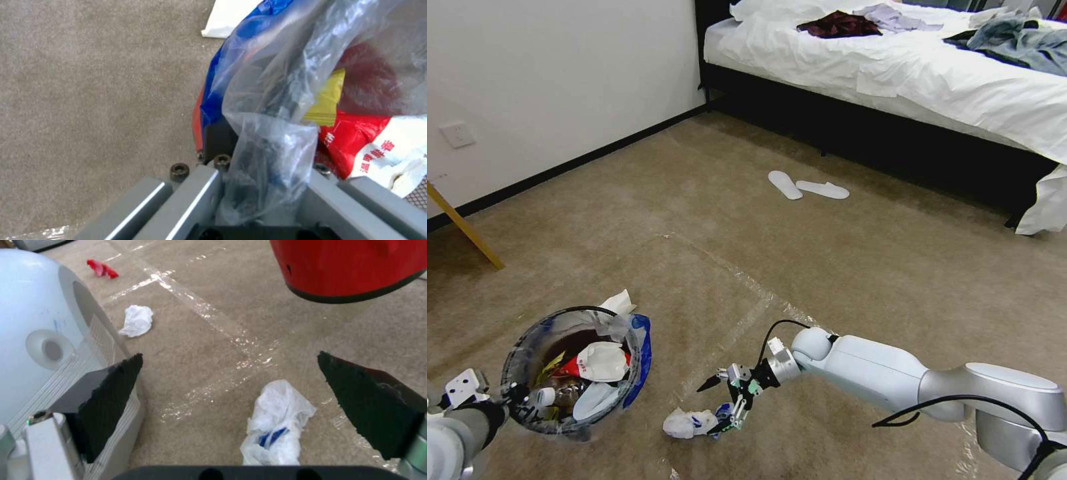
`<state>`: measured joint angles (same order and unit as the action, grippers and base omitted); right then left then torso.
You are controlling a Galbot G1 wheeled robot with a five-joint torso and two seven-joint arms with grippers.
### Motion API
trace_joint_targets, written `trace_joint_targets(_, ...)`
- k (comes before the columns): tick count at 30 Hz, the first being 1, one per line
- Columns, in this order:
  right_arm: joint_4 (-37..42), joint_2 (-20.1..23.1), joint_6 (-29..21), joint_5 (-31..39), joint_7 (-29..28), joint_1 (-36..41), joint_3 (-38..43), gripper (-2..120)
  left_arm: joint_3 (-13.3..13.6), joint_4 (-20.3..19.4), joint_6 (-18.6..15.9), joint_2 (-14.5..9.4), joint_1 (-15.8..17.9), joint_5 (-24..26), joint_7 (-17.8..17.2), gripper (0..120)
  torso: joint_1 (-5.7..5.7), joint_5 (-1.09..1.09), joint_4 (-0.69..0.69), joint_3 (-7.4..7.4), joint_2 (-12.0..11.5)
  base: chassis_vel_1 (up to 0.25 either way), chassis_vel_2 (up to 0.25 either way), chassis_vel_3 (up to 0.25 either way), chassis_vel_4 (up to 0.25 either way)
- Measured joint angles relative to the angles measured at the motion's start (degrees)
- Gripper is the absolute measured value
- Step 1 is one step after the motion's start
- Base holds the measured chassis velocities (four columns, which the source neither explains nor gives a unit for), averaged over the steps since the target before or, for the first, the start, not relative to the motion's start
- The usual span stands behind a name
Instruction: Pick up the trash bin and place the garbage on the floor into it.
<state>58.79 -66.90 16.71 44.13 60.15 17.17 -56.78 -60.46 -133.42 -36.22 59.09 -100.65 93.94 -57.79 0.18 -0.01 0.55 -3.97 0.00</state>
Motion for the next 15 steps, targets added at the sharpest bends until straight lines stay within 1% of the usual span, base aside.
trace_joint_targets(8,-1.10,-1.96,0.46,-1.81,-0.88,1.00,-0.13,100,-0.10,0.00,0.00,-0.13,0.02,0.01,0.03,0,0.00,0.00,0.00,0.00,0.00,0.000,0.000,0.000,0.000)
trace_joint_targets(15,-1.87,-2.08,0.89,-3.54,-1.16,1.21,-0.12,100,-0.20,0.02,0.00,-0.17,-0.01,0.05,0.13,0,0.00,0.00,0.00,0.00,0.00,0.000,0.000,0.000,0.000)
